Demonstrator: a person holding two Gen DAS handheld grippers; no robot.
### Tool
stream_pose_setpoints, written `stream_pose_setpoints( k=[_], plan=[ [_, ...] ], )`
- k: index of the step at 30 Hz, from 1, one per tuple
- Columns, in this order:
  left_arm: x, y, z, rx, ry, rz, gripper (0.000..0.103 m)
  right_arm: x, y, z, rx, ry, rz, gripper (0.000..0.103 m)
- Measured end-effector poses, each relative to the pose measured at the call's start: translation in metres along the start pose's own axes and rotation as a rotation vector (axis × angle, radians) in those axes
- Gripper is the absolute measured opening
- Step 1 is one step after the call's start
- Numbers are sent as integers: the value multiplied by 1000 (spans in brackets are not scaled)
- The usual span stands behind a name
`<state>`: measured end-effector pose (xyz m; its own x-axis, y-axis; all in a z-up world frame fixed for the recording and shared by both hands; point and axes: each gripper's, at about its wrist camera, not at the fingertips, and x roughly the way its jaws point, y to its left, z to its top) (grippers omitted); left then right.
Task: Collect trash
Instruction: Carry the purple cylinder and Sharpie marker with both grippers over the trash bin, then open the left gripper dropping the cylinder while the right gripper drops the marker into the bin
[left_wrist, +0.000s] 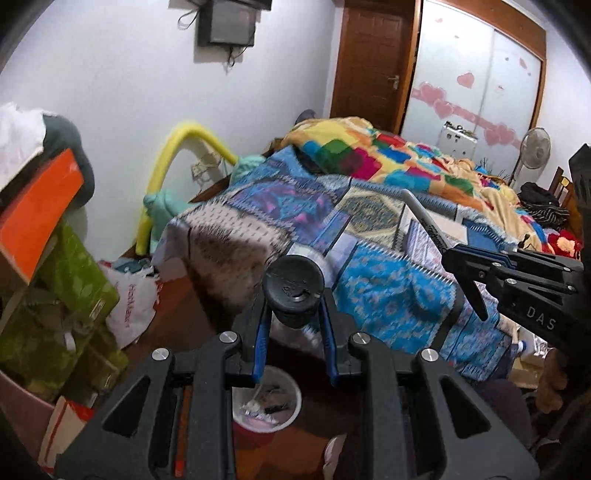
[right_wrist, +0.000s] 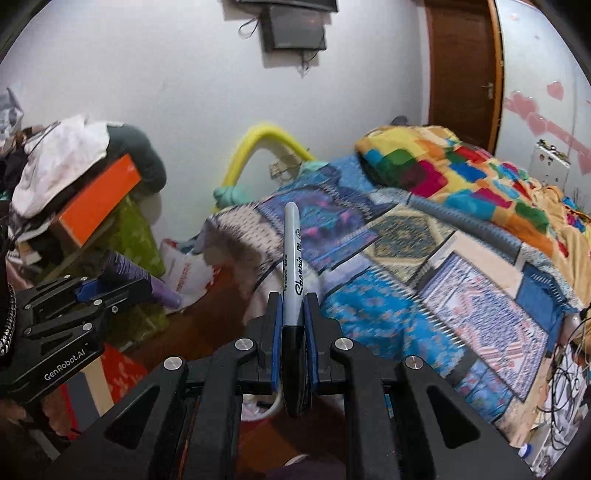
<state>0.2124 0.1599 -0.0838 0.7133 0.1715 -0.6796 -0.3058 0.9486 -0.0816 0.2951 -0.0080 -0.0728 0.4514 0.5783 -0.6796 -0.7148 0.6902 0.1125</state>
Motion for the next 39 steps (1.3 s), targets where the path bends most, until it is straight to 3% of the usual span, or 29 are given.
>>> stream_pose_setpoints(
  k=[10,23,30,32,34,39],
  plan=[
    [40,46,-45,-61,133,12,25,62,37,-25,-28,174,42,11],
    [106,92,-111,-179,346,30,25,168,65,-69,-38,475,119,11],
    [137,102,-128,-229,425,16,25,215,72,-77,22,622,230,11],
    [145,101,-130,-227,443,10,25,223,68,-77,67,647,249,21],
    [152,99,-131,-224,457,4,25,222,64,-75,83,626,223,39],
    [168,93,-126,-207,484,-12,25,210,52,-68,61,581,170,40]
  ],
)
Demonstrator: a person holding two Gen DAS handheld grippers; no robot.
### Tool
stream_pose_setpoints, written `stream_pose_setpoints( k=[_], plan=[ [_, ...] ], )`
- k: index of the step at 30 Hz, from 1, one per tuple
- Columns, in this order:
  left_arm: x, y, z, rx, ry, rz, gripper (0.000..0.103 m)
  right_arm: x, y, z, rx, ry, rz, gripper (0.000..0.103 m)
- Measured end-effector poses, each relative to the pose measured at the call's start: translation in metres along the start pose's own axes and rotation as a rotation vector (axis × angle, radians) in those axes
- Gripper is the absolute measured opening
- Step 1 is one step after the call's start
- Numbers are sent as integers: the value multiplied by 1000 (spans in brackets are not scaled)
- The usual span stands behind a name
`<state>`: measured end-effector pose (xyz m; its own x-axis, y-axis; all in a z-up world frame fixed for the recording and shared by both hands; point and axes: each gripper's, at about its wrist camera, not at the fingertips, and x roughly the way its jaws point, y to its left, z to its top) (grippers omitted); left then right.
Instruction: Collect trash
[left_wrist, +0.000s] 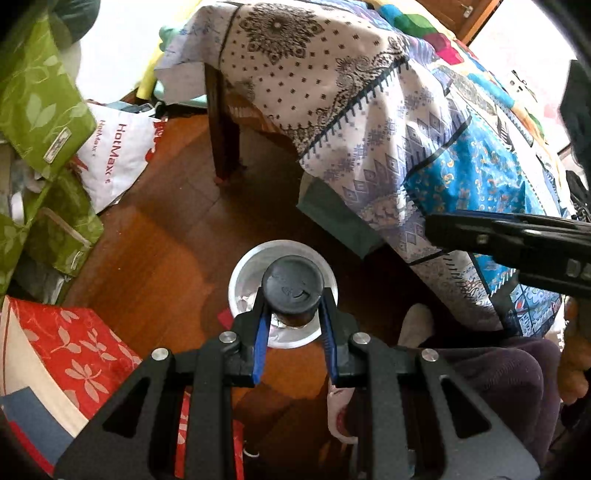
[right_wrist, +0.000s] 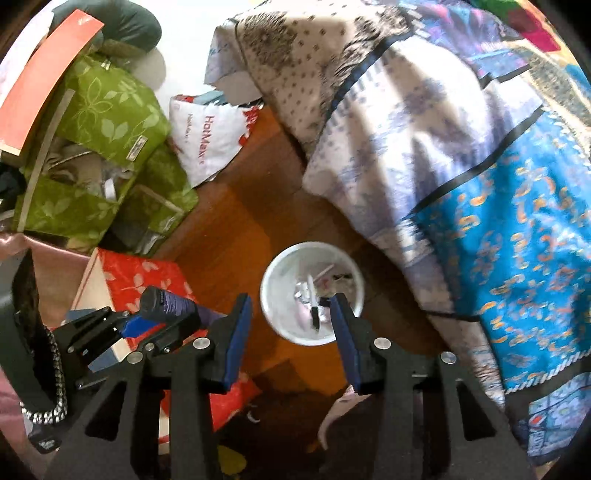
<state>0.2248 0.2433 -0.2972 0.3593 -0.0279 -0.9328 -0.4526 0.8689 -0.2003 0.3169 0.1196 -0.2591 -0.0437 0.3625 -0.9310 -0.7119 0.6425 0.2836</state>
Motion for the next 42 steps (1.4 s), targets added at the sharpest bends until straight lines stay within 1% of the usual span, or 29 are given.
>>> stream_pose_setpoints(
  k=[1,2,3,5,6,11,14,17,20,23,24,27,31,36,39,42],
  plan=[
    [2,-2,2,0,4,4,25,-4,-2,-1,-1,-11,-9,40],
    [4,-3,5,-1,14,12,28,-8,-4,-2,-5,-23,-21,40],
    [7,-4,8,-3,25,19,35,-12,-5,-3,-10,-37,-34,40],
    [8,-5,13,-11,32,30,43,-22,-5,-6,-23,-62,-59,40],
    [7,-6,14,-13,29,34,45,-26,-7,-6,-27,-71,-64,41],
    [-10,-16,17,10,3,51,45,-54,-3,-20,-47,-138,-96,41],
    [-35,-25,15,33,-49,43,45,-75,-1,-30,-53,-185,-107,41],
    [-69,-39,12,75,-119,41,45,-104,3,-45,-54,-260,-131,41],
    [-110,-58,5,124,-205,23,45,-137,6,-63,-45,-341,-149,41],
    [-155,-77,-5,175,-308,-7,46,-173,10,-85,-20,-442,-174,41],
    [-174,-86,-11,198,-353,-20,46,-186,11,-94,-8,-481,-185,41],
    [-214,-103,-25,246,-453,-51,46,-224,12,-123,37,-595,-217,41],
    [-269,-127,-56,310,-589,-128,46,-269,16,-164,99,-729,-270,41],
    [-310,-143,-90,363,-691,-215,46,-314,27,-222,186,-902,-322,41],
    [-332,-153,-115,399,-750,-250,46,-331,38,-252,215,-989,-369,41],
    [-343,-158,-138,425,-777,-280,46,-340,52,-278,229,-1051,-425,41]
  ],
)
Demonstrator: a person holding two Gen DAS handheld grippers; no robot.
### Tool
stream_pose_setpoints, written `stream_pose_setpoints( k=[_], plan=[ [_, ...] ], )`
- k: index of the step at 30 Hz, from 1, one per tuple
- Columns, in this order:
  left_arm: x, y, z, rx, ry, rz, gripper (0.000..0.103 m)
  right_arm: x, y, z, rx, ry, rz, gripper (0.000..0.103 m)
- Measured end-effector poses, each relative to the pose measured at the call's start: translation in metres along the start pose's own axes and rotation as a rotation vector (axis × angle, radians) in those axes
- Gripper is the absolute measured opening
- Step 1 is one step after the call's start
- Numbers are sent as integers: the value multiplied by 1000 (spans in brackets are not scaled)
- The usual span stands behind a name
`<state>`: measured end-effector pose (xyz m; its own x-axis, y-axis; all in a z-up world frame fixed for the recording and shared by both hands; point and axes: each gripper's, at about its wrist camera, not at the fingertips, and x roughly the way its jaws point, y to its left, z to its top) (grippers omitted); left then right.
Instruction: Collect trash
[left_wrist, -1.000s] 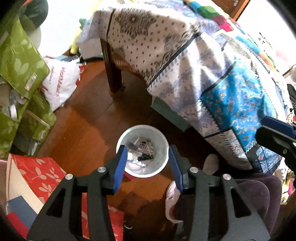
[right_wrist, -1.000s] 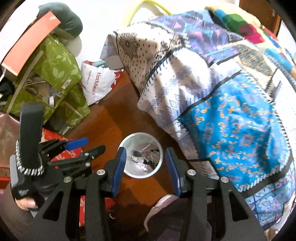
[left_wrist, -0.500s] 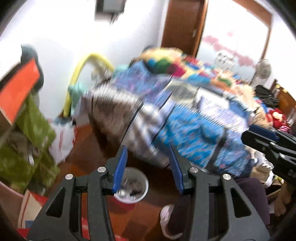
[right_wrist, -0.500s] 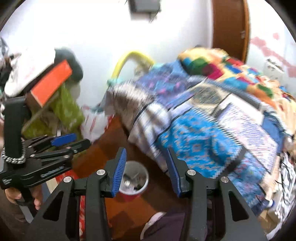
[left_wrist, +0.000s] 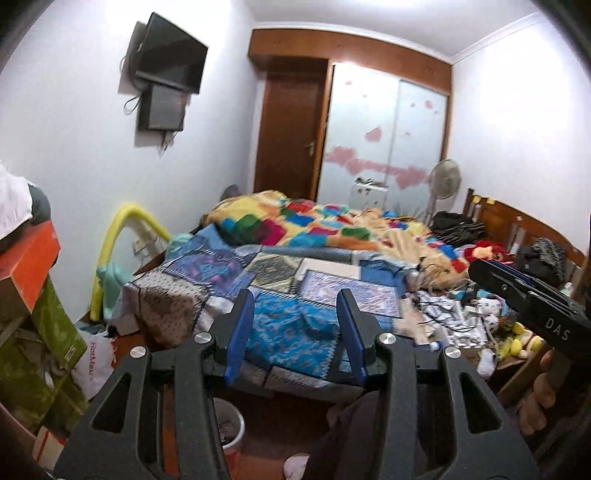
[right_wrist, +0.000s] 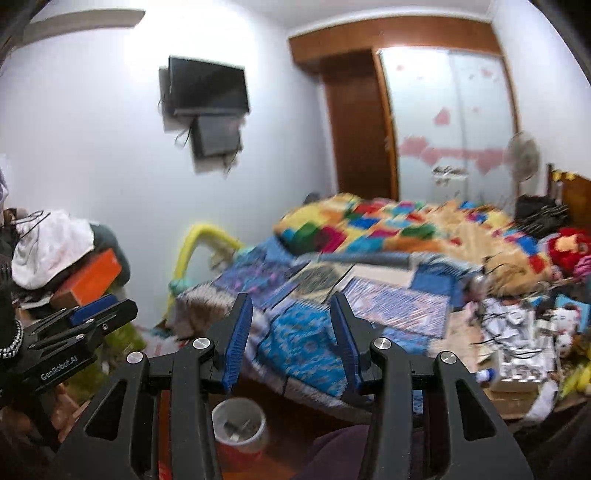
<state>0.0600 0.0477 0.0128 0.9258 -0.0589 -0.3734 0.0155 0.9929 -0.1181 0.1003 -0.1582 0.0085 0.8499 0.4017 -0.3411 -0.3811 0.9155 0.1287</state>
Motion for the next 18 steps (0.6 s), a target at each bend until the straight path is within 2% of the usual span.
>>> stream_pose_setpoints(
  k=[2,4,5,6,7,9,12,18],
  plan=[
    [-11,-9,-4,25,-13,-4,47,-15,2,-5,-2,-30,-30,41],
    [-22,-16,-10,43,-22,1,56,-29,5,-11,-14,-52,-63,44],
    [-23,-18,-12,48,-23,0,65,-34,7,-13,-19,-58,-72,48],
    [-26,-20,-14,55,-23,-5,74,-37,8,-15,-23,-64,-79,58],
    [-29,-22,-16,58,-24,-4,78,-42,8,-17,-26,-72,-92,69],
    [-31,-24,-19,63,-29,10,90,-50,9,-22,-31,-89,-115,83],
    [-37,-26,-24,64,-36,18,93,-57,10,-25,-36,-107,-149,103],
    [-40,-23,-32,58,-28,21,94,-62,6,-29,-21,-102,-158,103]
  ],
)
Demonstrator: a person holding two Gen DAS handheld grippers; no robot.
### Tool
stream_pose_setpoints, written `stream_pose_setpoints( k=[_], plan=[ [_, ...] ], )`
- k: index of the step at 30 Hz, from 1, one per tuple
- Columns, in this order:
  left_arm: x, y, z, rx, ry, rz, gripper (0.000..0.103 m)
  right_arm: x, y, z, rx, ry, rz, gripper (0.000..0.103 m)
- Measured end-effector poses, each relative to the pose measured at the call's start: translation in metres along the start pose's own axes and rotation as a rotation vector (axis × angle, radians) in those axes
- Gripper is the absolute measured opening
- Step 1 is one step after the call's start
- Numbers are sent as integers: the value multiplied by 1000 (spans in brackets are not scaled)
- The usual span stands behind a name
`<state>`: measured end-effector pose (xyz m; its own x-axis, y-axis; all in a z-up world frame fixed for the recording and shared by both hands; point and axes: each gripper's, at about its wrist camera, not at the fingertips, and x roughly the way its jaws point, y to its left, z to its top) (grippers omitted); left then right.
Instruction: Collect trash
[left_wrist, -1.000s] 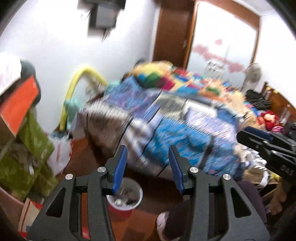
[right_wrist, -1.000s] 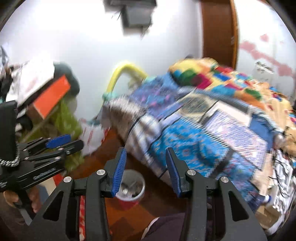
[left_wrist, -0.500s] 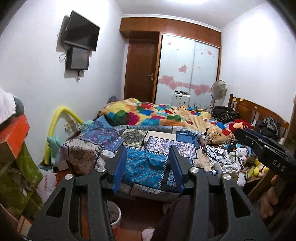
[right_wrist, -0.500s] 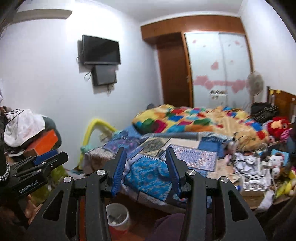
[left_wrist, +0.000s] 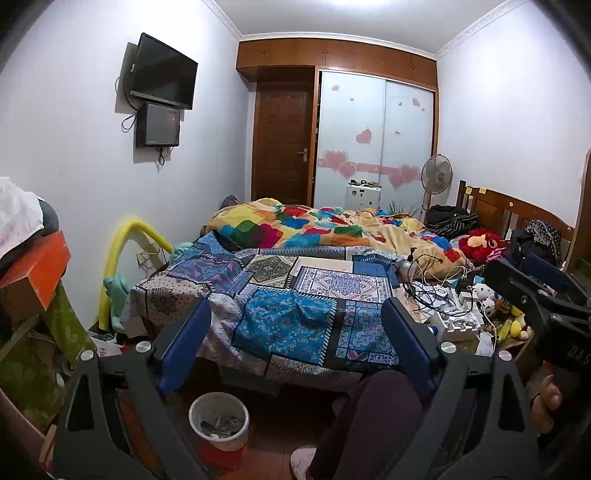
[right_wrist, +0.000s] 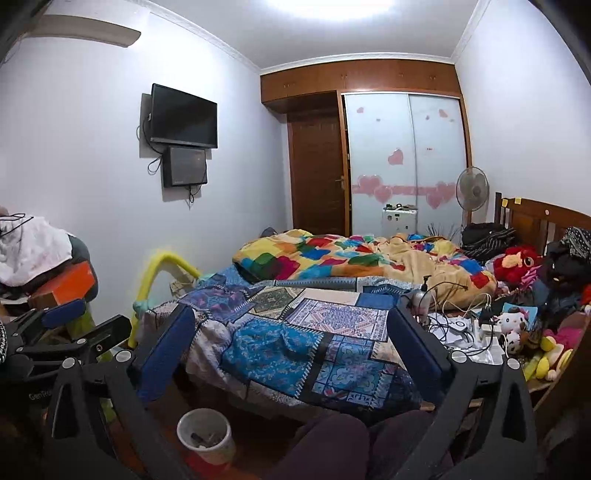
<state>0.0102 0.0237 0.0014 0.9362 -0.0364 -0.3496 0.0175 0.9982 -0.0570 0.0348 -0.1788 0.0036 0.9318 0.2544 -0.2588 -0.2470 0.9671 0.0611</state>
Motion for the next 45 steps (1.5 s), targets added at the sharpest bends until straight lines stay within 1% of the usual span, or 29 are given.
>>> stream_pose_setpoints(
  k=[5,28,32,45],
  plan=[
    [-1,0,-3,-2,2,-1,94,-2,0,-6,5,23,7,103],
    [-3,1,-13,-15,14,1,94,-5,-1,-12,5,43,18,103],
    [-3,0,-15,-19,15,6,100,-6,-2,-12,5,43,18,103],
    [-5,-2,-14,-24,13,25,102,-6,-2,-11,4,44,18,103]
  ],
)
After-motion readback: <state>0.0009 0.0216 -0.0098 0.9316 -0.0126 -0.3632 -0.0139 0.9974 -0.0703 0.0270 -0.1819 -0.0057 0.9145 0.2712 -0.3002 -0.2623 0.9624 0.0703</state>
